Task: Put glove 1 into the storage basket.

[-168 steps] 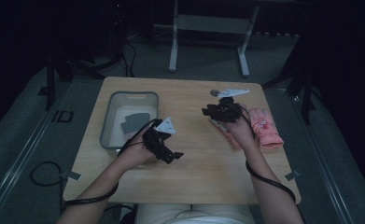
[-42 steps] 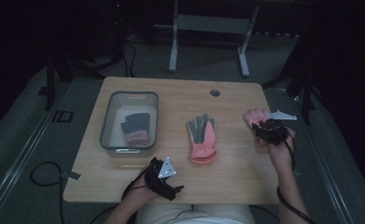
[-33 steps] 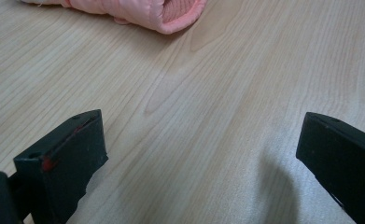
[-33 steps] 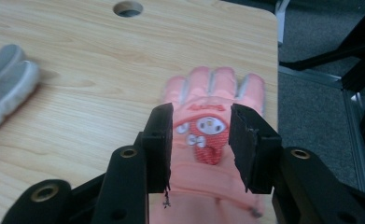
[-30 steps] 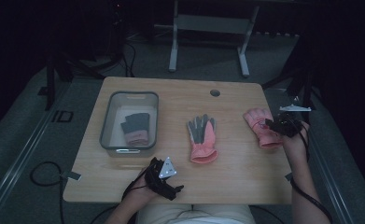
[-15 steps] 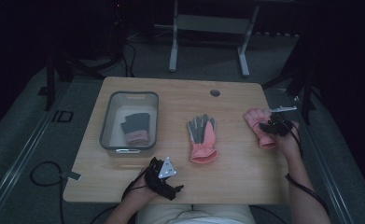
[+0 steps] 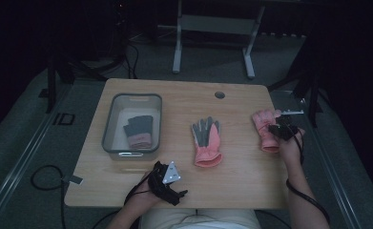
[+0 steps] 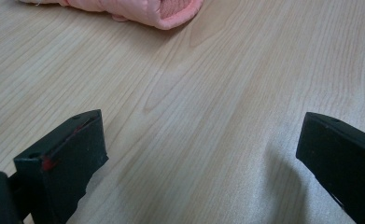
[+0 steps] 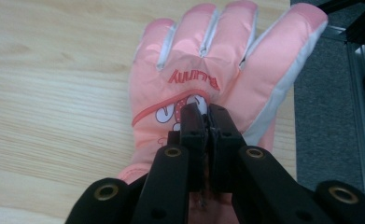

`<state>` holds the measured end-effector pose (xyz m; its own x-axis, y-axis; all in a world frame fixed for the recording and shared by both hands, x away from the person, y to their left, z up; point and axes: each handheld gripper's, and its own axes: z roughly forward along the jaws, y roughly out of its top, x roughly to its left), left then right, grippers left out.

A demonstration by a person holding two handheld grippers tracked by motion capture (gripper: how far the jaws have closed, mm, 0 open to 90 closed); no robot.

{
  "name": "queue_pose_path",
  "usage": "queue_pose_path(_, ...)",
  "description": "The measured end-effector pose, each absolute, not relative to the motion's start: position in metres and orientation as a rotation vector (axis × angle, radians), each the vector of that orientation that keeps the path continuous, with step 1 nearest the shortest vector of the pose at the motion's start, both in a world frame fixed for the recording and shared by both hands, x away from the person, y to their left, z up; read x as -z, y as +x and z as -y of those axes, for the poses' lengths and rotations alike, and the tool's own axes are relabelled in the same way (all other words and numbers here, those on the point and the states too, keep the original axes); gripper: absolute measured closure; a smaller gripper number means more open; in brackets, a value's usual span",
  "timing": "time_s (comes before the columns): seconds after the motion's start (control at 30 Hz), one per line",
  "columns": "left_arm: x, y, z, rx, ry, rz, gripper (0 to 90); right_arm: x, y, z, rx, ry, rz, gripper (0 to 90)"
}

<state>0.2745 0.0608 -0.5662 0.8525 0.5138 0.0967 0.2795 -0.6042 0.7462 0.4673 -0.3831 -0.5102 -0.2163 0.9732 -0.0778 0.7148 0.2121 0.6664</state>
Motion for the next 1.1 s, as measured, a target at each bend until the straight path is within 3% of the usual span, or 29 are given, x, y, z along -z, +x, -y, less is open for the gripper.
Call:
queue_pose_path(0.33, 0.566, 0.275, -0.061, -0.384, 2.248, -0.570, 1.2, 0.460, 0.433, 0.339, -0.879, 1.539, -1.933, 86.5)
queue_pose_path(0.5, 0.566, 0.274, -0.061, -0.381, 2.250, -0.569, 1.2, 0.451, 0.418, 0.313, -0.922, 1.528, -1.943, 86.5)
queue_pose_path(0.83, 0.566, 0.274, -0.061, -0.381, 2.247, -0.565, 1.2, 0.459, 0.396, 0.285, -0.927, 1.540, -1.943, 86.4)
queue_pose_path(1.1, 0.566, 0.274, -0.061, -0.378, 2.243, -0.566, 1.2, 0.491, 0.398, 0.287, -0.878, 1.604, -1.965, 86.3)
